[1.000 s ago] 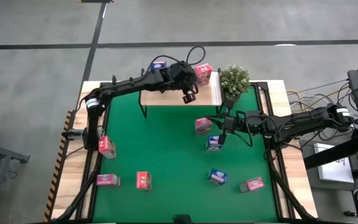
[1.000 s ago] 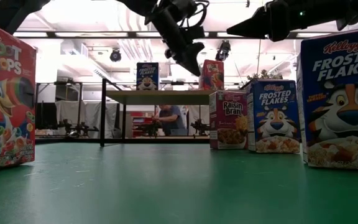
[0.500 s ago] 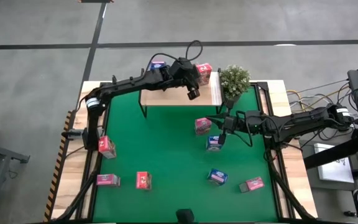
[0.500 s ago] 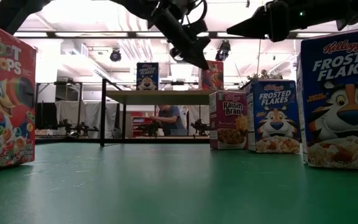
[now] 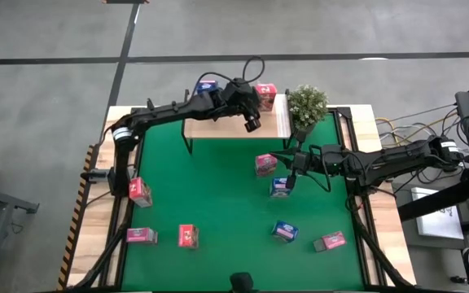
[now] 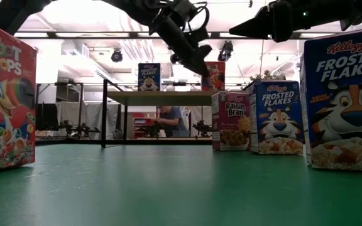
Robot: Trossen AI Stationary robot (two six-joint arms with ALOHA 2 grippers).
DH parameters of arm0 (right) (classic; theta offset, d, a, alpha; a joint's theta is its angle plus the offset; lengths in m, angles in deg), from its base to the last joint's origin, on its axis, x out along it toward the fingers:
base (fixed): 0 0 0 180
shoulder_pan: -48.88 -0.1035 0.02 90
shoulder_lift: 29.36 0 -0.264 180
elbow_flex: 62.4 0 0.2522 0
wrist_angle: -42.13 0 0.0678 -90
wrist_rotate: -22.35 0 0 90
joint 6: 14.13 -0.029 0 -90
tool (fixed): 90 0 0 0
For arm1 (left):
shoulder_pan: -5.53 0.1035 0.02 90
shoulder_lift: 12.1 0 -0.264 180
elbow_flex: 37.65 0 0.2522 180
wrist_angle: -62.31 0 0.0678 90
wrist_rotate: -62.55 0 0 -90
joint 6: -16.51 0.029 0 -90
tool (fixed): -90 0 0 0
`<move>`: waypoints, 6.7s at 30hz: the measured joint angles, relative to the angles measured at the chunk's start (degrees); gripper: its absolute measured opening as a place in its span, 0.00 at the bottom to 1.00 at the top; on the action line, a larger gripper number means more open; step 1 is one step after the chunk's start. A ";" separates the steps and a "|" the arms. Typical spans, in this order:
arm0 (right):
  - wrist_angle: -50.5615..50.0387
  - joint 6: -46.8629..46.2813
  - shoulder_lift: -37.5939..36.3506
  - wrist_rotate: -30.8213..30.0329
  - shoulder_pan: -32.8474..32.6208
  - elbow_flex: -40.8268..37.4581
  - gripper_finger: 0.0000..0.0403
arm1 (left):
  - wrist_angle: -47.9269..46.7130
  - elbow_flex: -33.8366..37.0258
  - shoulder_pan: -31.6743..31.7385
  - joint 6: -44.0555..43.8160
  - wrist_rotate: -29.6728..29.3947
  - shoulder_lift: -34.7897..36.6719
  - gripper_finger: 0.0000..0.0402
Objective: Stack cereal on shelf
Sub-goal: Put the top red cereal box on the shelf, then put the bottom left violet cereal box on the shelf
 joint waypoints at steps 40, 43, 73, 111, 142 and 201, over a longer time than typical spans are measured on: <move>-0.16 0.45 0.00 -0.03 0.00 0.02 0.02 | 15.71 5.75 0.91 0.69 3.51 -1.14 0.09; -0.77 0.80 -0.13 -2.83 -0.02 0.02 0.02 | 16.10 5.75 0.87 0.46 3.65 -1.16 0.09; -16.52 -6.77 -9.09 -11.96 0.00 0.04 0.02 | 23.10 5.42 1.03 3.81 3.02 -4.83 0.09; -16.69 -7.40 -9.07 -11.89 -0.01 0.02 0.02 | -22.90 5.42 -9.30 -1.66 5.00 16.22 0.09; -16.24 -8.94 -8.96 -11.34 -0.02 0.02 0.02 | -65.58 7.18 -25.84 -41.05 4.21 27.12 0.09; -13.27 -6.89 -7.45 -11.34 0.00 -0.04 0.02 | -60.27 27.43 -72.48 -73.50 15.32 29.58 0.65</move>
